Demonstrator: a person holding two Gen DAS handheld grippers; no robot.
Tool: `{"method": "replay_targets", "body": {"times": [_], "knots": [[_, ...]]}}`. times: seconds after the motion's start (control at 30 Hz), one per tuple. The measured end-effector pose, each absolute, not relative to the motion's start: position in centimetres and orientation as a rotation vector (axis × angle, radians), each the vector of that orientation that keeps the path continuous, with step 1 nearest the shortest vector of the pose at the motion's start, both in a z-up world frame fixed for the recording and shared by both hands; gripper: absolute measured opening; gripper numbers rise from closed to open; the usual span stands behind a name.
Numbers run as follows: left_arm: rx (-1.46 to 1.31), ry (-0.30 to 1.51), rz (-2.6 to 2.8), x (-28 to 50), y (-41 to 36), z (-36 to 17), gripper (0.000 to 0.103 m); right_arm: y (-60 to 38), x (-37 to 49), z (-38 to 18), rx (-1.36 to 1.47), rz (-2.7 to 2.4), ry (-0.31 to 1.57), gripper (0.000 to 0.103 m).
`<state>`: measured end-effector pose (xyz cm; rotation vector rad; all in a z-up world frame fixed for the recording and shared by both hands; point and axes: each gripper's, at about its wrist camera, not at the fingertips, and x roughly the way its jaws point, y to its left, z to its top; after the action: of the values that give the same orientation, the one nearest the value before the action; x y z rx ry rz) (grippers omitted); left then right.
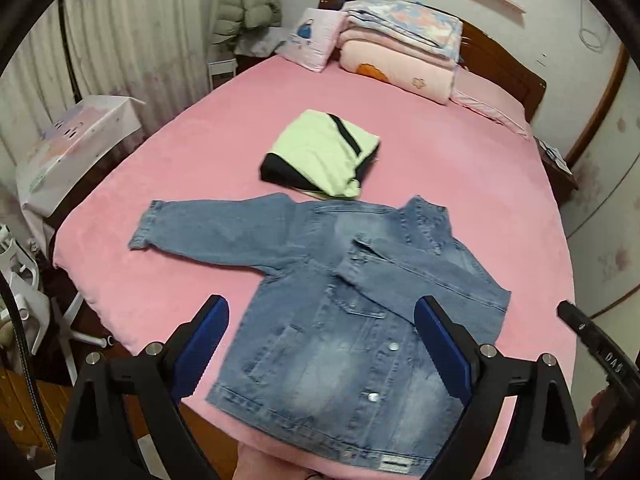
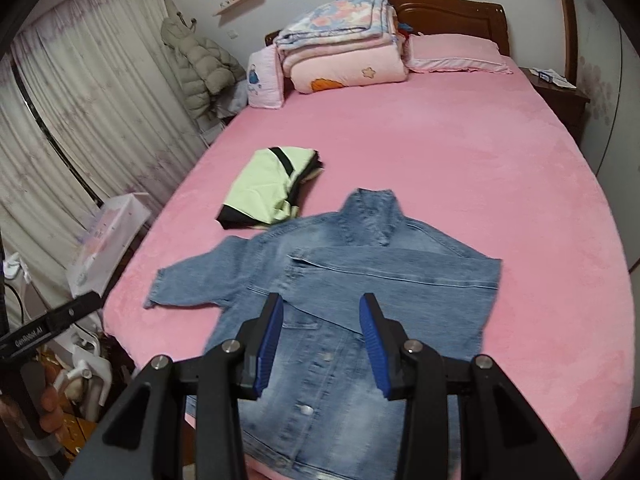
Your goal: Fold large clothes
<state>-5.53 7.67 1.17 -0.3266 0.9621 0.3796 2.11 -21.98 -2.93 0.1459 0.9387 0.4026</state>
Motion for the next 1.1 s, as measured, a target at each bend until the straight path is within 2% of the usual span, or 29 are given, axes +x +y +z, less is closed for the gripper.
{"method": "replay_targets", "body": {"times": [0.17, 0.27, 0.47, 0.73, 1.03, 1.1], "knots": [[-0.331, 0.967, 0.370, -6.7, 13.5, -0.2, 0.093, -18.6, 0.9, -1.9, 0.193, 0.437, 0.845, 0.040], [-0.360, 0.965, 0.351, -7.2, 18.7, -1.4, 0.093, -14.4, 0.1, -1.3, 0.114, 0.428, 0.792, 0.040], [-0.392, 0.973, 0.303, -7.7, 30.9, -5.0, 0.093, -2.5, 0.0, -2.4, 0.043, 0.377, 0.826, 0.040], [-0.497, 1.095, 0.296, -8.3, 43.2, -13.9, 0.093, 13.3, 2.8, -6.9, -0.061, 0.381, 0.941, 0.040], [-0.794, 1.122, 0.336, -7.7, 51.0, -25.3, 0.093, 22.5, 5.4, -13.3, -0.116, 0.428, 1.067, 0.040], [-0.868, 1.123, 0.359, -7.2, 52.4, -28.4, 0.086, 23.8, 5.6, -14.8, -0.123, 0.442, 1.097, 0.040]]}}
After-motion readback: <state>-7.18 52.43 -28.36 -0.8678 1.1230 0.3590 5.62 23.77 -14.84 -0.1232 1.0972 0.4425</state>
